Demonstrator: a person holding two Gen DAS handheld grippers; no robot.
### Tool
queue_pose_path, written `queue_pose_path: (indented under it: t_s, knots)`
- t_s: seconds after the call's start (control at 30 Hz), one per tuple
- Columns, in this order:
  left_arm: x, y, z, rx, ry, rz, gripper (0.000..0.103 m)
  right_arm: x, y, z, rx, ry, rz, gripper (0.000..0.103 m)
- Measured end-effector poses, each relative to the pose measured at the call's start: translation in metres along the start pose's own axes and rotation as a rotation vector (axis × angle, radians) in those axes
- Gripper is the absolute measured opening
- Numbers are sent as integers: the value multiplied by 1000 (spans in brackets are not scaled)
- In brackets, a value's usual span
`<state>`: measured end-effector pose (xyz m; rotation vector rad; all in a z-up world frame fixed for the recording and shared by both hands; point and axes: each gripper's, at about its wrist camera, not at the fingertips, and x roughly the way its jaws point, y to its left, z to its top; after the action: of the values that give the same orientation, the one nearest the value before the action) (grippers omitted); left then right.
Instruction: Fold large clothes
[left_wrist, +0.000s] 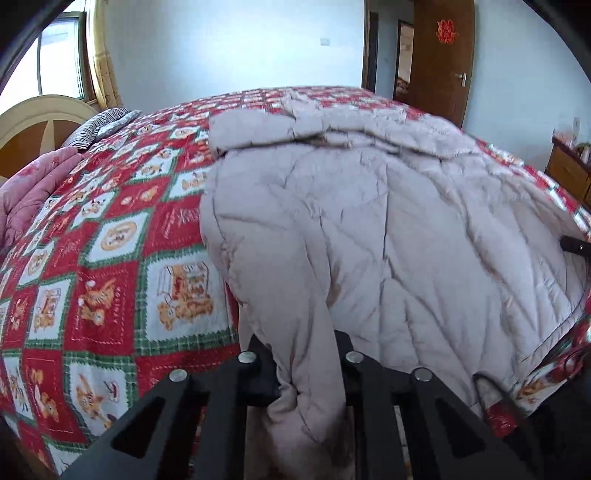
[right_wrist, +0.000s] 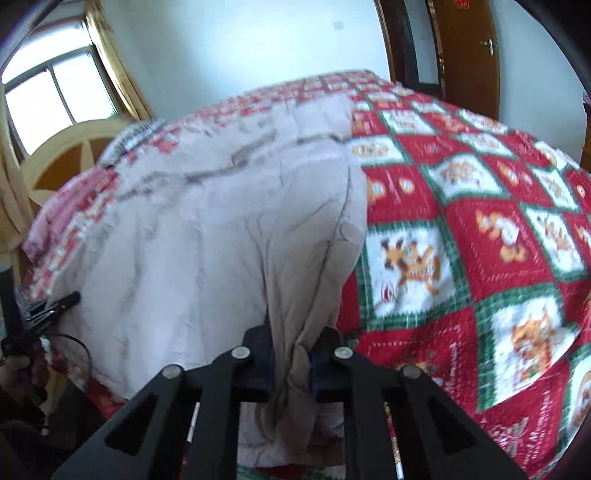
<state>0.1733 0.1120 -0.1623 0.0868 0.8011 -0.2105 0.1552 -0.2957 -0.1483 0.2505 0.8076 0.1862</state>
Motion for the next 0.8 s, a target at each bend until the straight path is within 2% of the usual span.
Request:
queue_pose_path:
  t_s: [0.43, 0.6, 0.8]
  knots:
    - [-116, 19, 62, -58, -266, -193, 8, -90, 11, 45, 20, -204, 171, 14]
    - [-108, 34, 99, -53, -314, -168, 8, -90, 8, 85, 15, -268, 173, 14]
    - [-58, 56, 167, -75, -319, -157, 8, -55, 13, 151, 29, -333, 149, 13]
